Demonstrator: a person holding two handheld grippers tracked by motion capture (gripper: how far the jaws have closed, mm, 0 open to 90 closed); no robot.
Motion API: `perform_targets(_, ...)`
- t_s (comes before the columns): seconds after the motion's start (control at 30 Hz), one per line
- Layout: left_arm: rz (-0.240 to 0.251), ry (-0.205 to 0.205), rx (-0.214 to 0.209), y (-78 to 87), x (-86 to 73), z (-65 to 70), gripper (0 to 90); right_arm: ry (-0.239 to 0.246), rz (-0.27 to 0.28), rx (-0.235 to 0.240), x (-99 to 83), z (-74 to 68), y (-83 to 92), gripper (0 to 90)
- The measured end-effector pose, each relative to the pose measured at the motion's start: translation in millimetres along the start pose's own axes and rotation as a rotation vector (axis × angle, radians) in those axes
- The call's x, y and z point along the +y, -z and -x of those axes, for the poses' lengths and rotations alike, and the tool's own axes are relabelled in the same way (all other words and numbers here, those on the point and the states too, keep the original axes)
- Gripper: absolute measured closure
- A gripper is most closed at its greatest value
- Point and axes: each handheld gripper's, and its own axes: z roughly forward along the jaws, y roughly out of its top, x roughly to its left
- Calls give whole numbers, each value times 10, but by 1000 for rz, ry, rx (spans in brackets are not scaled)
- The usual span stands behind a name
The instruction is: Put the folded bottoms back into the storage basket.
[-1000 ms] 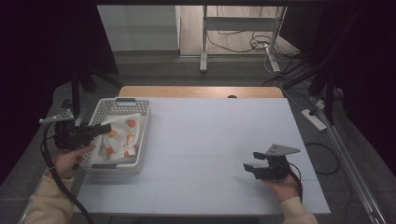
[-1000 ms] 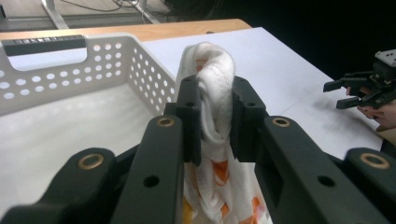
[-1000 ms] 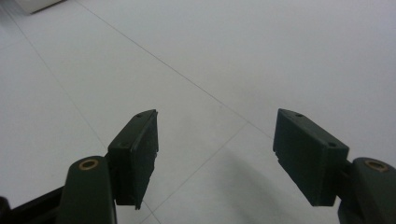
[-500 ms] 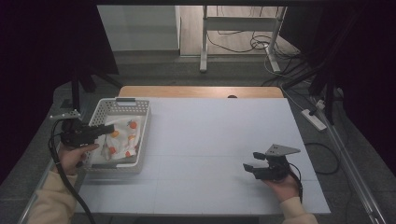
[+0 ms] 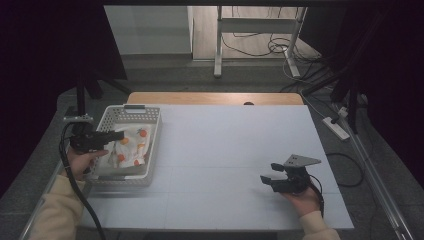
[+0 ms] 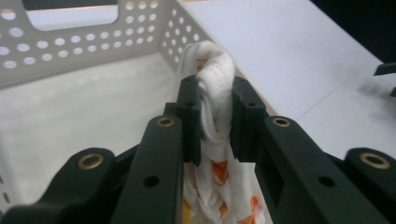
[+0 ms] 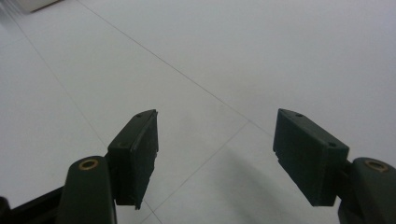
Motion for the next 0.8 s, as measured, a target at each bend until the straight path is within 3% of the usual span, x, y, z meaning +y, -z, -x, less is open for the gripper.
perform_targets(0.27,-56,-20,54,-98,47,-53,759,2,3,1,-1,-6,-8,311)
perform_targets(0.63,-85,-12,100,-166,63,-119,743,2,-1,2,-2,-5,-11,312)
perform_targets(0.8,-114,-19,150,-207,79,-133,725,3,-3,1,-2,-6,-13,311)
